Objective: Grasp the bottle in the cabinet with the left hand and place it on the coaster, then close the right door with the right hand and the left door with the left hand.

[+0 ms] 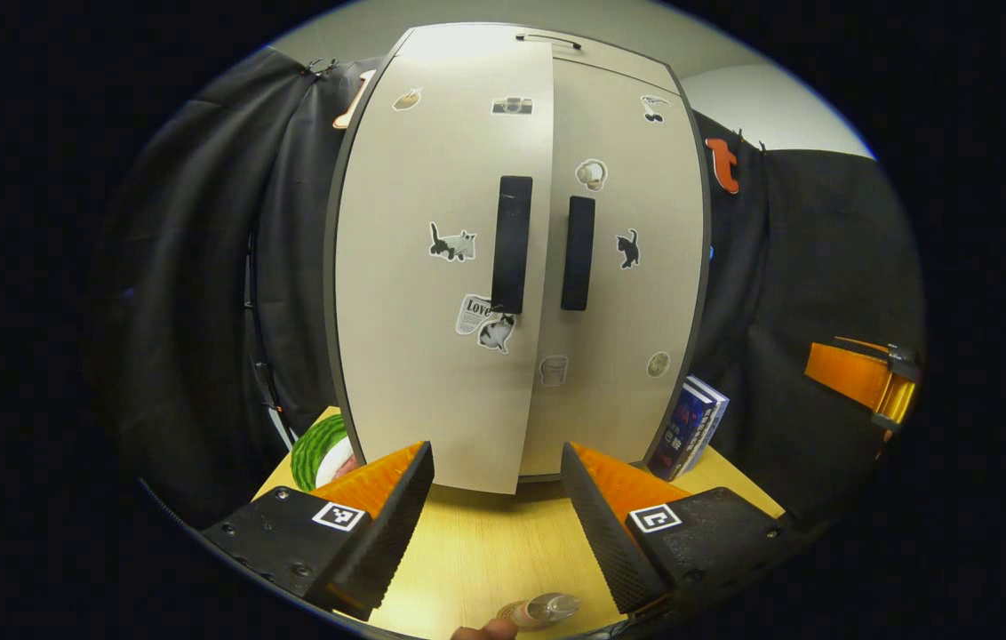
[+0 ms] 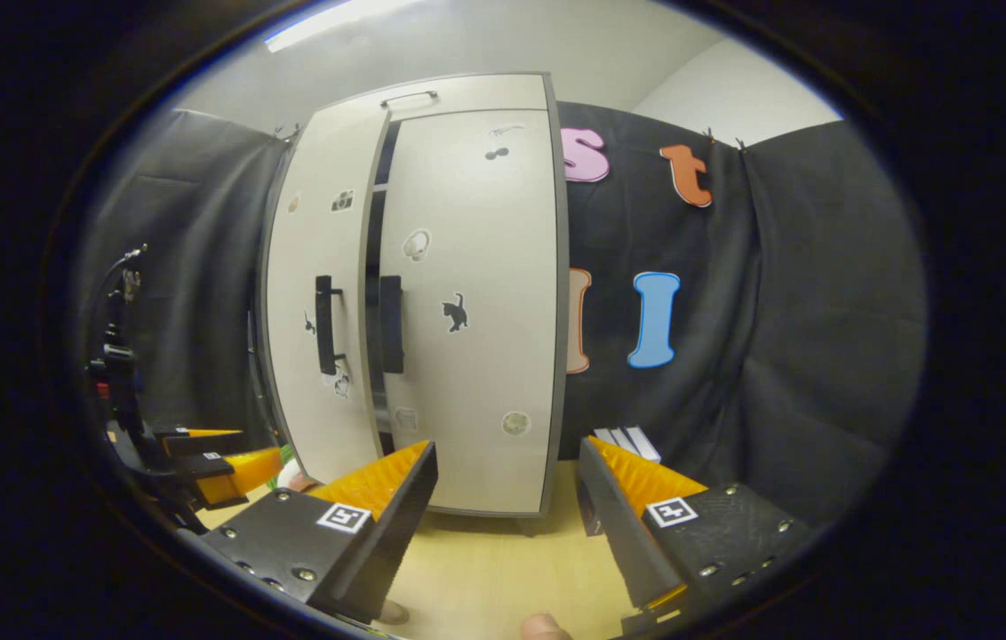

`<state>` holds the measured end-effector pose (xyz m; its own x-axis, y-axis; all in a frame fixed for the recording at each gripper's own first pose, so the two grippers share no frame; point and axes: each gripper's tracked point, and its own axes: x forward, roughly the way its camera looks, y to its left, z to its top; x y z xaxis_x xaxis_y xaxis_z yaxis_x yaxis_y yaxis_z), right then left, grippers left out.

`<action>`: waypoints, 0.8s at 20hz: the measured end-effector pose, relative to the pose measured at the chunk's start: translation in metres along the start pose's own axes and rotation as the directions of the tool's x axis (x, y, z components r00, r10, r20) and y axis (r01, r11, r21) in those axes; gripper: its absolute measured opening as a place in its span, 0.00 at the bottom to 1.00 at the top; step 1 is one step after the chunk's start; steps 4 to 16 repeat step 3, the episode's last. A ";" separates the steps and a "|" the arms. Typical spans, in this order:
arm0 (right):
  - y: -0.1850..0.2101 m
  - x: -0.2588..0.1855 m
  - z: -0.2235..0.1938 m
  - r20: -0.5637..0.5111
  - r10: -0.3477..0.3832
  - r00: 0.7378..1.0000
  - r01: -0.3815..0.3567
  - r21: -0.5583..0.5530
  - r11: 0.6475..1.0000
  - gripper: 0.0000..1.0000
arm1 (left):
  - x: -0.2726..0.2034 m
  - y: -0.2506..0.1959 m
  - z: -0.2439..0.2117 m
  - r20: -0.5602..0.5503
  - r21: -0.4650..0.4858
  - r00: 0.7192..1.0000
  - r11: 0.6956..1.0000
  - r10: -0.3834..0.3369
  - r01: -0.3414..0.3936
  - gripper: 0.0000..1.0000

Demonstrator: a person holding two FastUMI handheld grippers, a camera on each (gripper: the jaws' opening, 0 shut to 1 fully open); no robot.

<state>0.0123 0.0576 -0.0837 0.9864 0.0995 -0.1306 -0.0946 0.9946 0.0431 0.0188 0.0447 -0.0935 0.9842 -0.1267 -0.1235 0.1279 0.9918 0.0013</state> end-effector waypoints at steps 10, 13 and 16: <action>-0.001 0.002 0.000 -0.003 0.003 1.000 -0.003 -0.003 1.000 0.97 | 0.002 -0.002 0.002 0.002 0.003 1.000 1.000 0.009 -0.009 0.93; -0.001 0.002 0.000 -0.003 0.003 1.000 -0.003 -0.003 1.000 0.97 | 0.002 -0.002 0.002 0.002 0.003 1.000 1.000 0.009 -0.009 0.93; -0.001 0.002 0.000 -0.003 0.003 1.000 -0.003 -0.003 1.000 0.97 | 0.002 -0.002 0.002 0.002 0.003 1.000 1.000 0.009 -0.009 0.93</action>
